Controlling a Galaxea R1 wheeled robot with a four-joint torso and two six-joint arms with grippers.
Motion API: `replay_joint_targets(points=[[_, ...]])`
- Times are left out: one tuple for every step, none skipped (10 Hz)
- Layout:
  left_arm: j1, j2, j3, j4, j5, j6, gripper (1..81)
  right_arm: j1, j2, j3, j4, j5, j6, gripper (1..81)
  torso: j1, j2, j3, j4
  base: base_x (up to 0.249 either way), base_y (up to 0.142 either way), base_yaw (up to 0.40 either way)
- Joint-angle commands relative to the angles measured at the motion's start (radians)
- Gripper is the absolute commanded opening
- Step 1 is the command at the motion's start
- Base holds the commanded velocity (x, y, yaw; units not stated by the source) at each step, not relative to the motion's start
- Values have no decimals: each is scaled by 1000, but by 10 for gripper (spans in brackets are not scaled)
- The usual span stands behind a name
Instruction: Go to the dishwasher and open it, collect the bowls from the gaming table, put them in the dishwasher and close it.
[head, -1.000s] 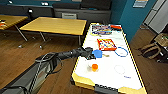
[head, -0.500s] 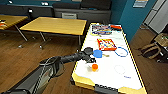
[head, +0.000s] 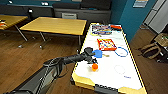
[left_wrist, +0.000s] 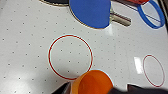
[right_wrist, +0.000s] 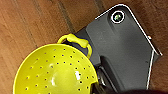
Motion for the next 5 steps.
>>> replay_joint_targets(points=[[-169, 62, -2, 72, 57, -4, 811, 47, -26, 14, -11, -53, -2, 10, 0, 0, 0, 0, 0, 0, 0], [-169, 67, -2, 72, 57, -4, 811, 45, -26, 11, -11, -53, -2, 10, 0, 0, 0, 0, 0, 0, 0], [-168, 67, -2, 72, 57, -4, 811, 45, -26, 11, -11, -53, -2, 10, 0, 0, 0, 0, 0, 0, 0], [-162, 65, -2, 72, 58, -4, 811, 44, -23, 10, -11, -53, -2, 10, 0, 0, 0, 0, 0, 0, 0], [-157, 65, -2, 74, 58, -4, 811, 44, -17, 5, -11, -53, -2, 10, 0, 0, 0, 0, 0, 0, 0]])
